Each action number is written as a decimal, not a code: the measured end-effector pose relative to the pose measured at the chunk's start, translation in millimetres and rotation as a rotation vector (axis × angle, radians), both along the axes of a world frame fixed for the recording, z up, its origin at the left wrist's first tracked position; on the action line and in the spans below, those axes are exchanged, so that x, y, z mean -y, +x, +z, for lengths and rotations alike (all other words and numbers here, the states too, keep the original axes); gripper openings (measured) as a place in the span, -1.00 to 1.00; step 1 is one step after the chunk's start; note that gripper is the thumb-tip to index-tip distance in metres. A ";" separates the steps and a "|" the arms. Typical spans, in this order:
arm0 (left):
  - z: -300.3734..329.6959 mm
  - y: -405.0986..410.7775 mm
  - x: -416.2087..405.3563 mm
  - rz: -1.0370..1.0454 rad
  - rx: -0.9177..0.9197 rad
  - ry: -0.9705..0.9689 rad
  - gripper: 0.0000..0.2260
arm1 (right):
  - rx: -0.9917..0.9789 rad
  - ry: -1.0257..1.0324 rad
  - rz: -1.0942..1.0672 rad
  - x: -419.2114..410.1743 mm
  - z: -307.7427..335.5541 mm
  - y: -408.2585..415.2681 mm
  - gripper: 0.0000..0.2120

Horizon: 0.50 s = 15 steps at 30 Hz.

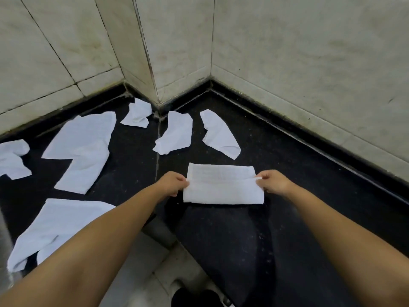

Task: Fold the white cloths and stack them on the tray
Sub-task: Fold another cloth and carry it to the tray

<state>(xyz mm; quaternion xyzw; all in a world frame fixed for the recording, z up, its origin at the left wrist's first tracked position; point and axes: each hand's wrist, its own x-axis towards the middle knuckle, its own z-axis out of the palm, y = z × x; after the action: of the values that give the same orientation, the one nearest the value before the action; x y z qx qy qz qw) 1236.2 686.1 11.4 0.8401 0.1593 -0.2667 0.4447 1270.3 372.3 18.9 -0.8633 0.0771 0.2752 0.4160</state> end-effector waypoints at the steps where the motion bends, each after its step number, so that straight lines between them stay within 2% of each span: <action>1: -2.3 7.8 1.4 0.045 0.041 0.016 -0.73 | 0.046 -0.014 -0.042 -2.0 -2.9 8.6 -0.85; 6: -17.6 43.8 12.4 0.103 0.196 0.214 -0.78 | 0.143 -0.171 -0.125 -15.1 -11.6 43.7 -0.88; 12: -33.5 61.6 25.0 0.108 0.227 0.382 -0.91 | 0.117 -0.385 -0.099 -22.3 -35.9 55.5 -0.91; 13: -36.0 61.5 25.5 0.094 0.247 0.403 -0.90 | 0.150 -0.413 -0.093 -23.5 -38.1 52.9 -0.91; 15: -40.3 62.1 25.0 0.025 0.259 0.440 -0.75 | 0.264 -0.509 -0.034 -27.3 -38.8 45.8 -0.79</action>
<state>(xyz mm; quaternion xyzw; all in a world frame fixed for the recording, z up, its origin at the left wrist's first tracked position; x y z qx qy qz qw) 1298.3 661.1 -28.9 0.9417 0.1654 -0.1101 0.2714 1316.1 399.6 -20.0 -0.9669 0.1035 0.1254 0.1968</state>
